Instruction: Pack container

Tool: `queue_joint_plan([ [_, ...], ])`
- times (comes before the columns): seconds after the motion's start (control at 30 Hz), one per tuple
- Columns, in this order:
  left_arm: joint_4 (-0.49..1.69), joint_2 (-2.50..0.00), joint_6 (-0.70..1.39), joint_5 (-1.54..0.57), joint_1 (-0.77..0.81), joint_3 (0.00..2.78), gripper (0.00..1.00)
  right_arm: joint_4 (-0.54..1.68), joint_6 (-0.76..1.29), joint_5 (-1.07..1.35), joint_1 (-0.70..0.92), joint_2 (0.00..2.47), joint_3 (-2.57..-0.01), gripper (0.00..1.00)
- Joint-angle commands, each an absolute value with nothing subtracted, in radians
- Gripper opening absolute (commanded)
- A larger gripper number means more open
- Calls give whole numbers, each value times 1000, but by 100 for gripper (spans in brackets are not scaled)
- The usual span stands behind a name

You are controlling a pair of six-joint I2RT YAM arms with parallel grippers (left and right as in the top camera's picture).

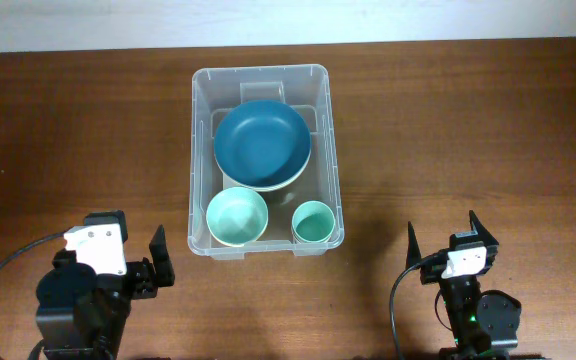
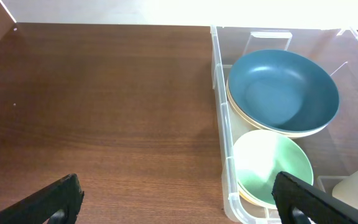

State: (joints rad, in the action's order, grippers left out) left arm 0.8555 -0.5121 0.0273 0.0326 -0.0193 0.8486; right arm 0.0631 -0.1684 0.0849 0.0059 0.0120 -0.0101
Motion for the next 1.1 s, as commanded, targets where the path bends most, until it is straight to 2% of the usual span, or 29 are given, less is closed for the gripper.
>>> queue_joint_plan([
  [0.0,854,-507,37,21,-23,845,100,70,-176,94,-1,4,-6,99],
  [1.07,891,-504,4,48,-22,834,100,70,-176,94,-1,4,-6,99],
])
